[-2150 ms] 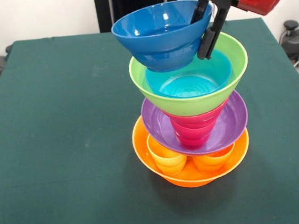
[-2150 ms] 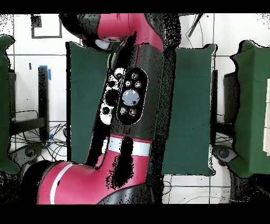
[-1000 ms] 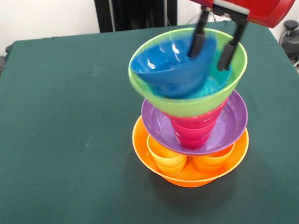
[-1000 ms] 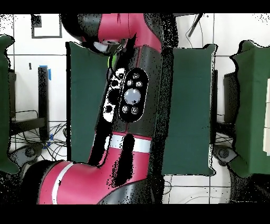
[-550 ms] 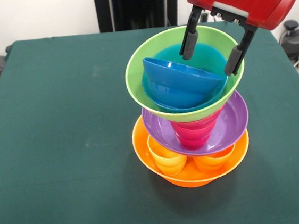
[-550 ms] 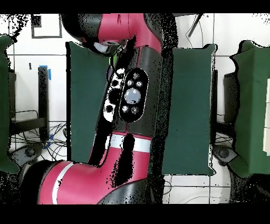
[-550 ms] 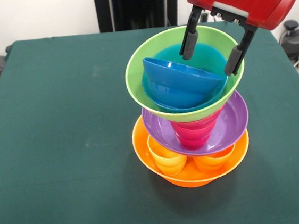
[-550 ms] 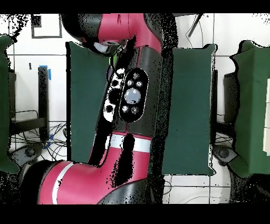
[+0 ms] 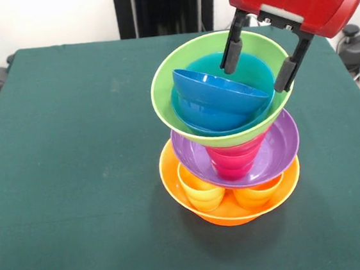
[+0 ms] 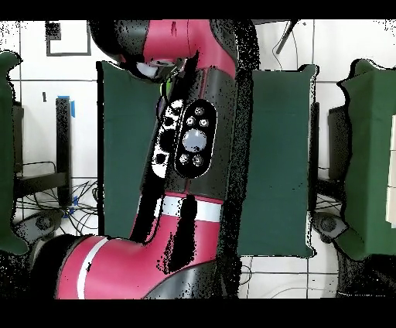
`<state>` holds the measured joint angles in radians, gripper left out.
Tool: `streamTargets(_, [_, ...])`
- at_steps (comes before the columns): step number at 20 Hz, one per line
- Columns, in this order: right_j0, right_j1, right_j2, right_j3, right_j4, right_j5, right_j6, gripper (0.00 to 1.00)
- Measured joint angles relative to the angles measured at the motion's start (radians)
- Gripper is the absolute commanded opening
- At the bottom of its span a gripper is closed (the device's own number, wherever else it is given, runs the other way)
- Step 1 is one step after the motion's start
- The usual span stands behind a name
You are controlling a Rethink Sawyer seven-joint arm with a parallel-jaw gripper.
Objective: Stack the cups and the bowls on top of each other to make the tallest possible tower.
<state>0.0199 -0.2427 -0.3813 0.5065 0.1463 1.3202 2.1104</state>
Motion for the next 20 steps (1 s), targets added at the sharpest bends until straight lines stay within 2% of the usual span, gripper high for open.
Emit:
streamTargets(14, [0.000,-0.011,0.002,-0.004,-0.008,0.017,0.000,1.00])
streamTargets(20, [-0.002,-0.009,0.002,-0.046,-0.009,0.030,0.000,1.00])
